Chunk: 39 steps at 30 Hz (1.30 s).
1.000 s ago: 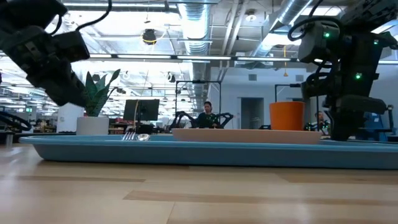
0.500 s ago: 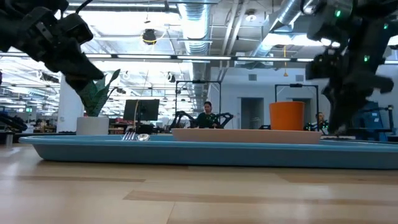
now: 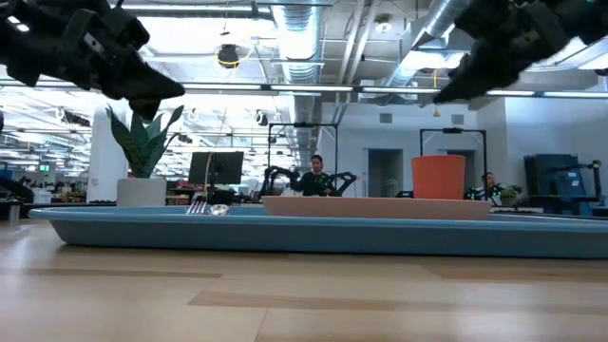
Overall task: Pick and place plate/cup/fork/spoon on tray
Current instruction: Return to Home Position
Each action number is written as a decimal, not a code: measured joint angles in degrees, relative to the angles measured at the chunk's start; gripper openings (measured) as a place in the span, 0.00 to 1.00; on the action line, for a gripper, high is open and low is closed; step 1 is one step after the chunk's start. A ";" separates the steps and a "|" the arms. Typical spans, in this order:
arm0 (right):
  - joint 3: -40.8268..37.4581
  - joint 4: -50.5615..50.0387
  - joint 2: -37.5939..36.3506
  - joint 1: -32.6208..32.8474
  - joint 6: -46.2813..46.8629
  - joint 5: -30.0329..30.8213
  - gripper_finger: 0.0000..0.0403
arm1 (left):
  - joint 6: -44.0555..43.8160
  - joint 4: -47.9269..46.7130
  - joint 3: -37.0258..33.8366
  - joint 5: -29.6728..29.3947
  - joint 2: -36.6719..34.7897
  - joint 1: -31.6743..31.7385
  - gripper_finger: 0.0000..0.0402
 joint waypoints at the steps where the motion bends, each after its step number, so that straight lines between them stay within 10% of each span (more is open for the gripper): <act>1: 0.00 1.48 -0.03 -0.99 -1.26 -1.49 0.01 | 0.34 0.24 0.00 0.19 0.00 0.50 0.00; 13: -11.75 31.80 0.08 -13.66 -4.09 -19.00 0.01 | 3.18 4.32 0.00 0.42 0.00 4.14 0.00; 27: -24.84 39.51 -13.01 -6.52 -3.64 -2.75 0.01 | 1.17 5.21 -0.09 -2.24 -0.04 4.15 0.00; 39: -30.01 27.69 -33.44 -6.37 -2.31 -2.49 0.01 | -6.80 20.48 -11.15 -4.93 -3.36 4.04 0.00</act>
